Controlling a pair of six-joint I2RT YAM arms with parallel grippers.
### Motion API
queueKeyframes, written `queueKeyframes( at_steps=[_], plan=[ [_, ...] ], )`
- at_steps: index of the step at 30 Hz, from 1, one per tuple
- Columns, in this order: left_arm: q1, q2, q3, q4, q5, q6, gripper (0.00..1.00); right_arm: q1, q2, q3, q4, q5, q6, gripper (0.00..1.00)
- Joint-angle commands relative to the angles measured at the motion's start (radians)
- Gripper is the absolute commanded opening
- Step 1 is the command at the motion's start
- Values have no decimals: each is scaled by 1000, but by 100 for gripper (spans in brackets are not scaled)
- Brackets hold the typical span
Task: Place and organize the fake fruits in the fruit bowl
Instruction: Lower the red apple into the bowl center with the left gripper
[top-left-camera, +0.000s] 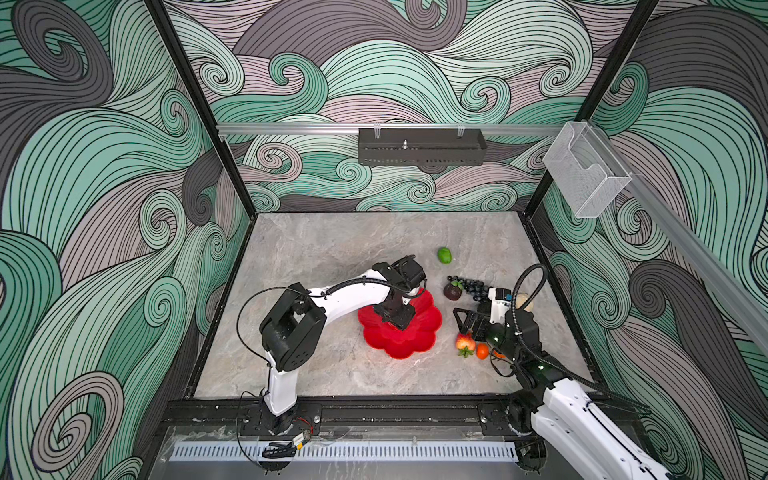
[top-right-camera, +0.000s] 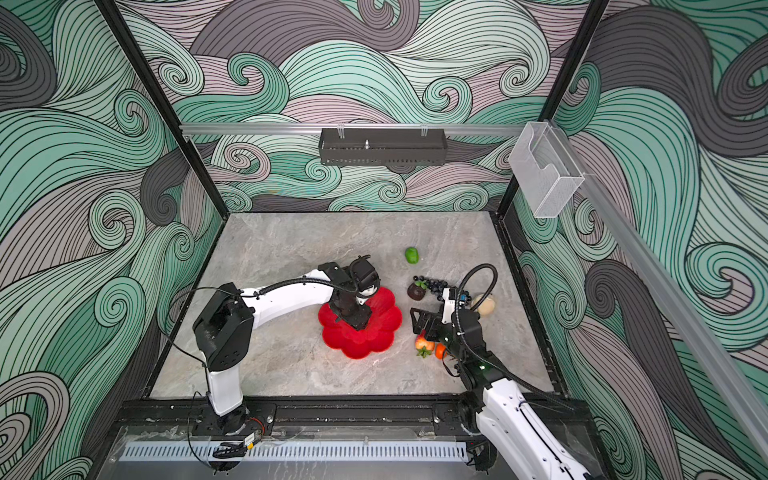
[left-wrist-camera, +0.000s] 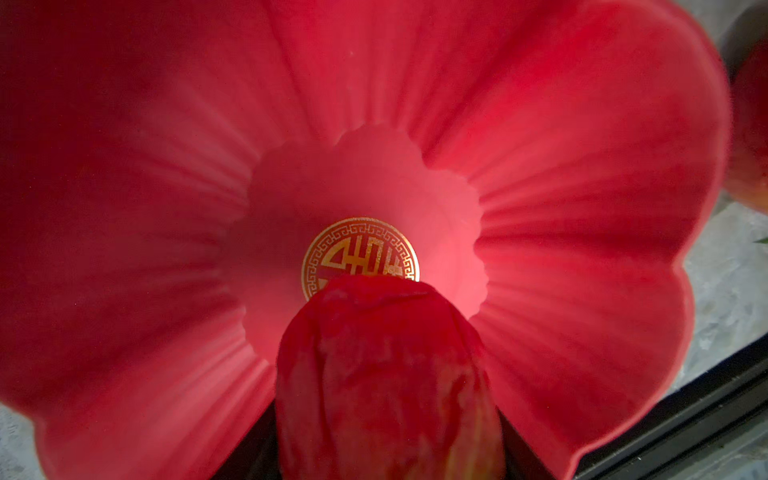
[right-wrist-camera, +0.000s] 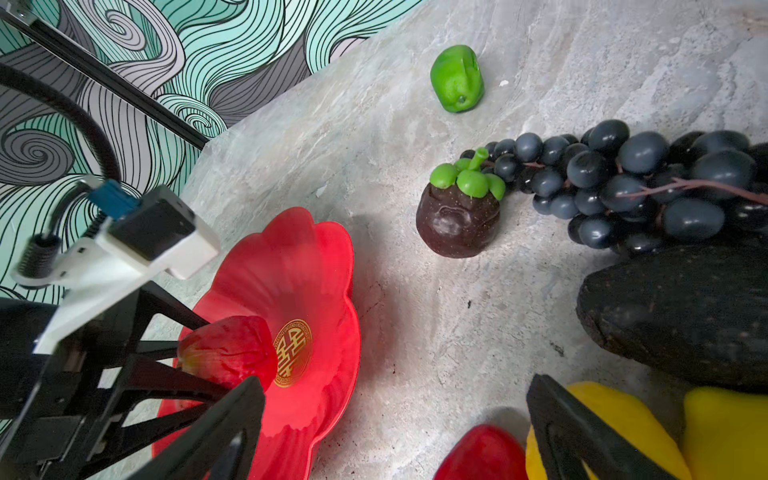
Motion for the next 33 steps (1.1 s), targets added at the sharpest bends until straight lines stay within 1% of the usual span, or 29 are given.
queueKeyframes(
  at_steps=[1, 8, 17, 21, 28, 33],
  plan=[
    [8, 44, 62, -83, 15, 12, 57, 14, -5, -16, 32, 43, -12, 99],
    [10, 129, 154, -171, 5, 26, 61, 26, -11, -18, 29, 67, -11, 99],
    [10, 162, 187, -196, -4, 17, 73, 34, -12, -19, 36, 76, -9, 99],
    [10, 170, 196, -200, 6, 13, 76, 36, -12, -19, 37, 80, -8, 99],
    [10, 173, 198, -185, 37, 4, 78, 36, -9, -21, 41, 83, -6, 99],
    [10, 173, 196, -174, 31, -4, 79, 36, -9, -22, 43, 83, -5, 99]
  ],
)
